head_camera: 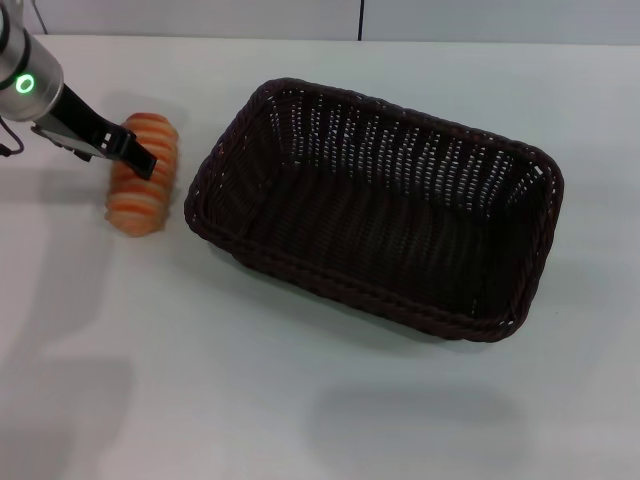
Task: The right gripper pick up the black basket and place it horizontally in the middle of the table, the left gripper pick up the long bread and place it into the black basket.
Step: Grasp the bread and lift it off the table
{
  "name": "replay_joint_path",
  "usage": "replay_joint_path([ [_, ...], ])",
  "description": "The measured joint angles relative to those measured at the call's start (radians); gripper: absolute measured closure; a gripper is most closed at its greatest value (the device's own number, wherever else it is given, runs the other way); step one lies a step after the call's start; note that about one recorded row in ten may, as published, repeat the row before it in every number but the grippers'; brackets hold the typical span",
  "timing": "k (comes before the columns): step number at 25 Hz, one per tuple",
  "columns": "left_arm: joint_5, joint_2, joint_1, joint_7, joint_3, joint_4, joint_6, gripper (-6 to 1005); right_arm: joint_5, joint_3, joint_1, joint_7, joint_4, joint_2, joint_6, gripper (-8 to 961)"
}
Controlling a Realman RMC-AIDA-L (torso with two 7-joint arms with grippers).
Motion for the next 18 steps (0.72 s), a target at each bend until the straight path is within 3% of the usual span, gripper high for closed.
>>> replay_joint_path([
  [13,-0.014,-0.026,-0.009,0.024,-0.008,0.05,0.016,187,0.0,-0.01,0.035,-0.006,-0.005,-0.001,0.0,621],
  [18,-0.014,-0.025,-0.012,0.027,-0.009,0.089,0.041,187,0.0,-0.016,0.043,-0.013,-0.005,-0.001,0.0,621],
])
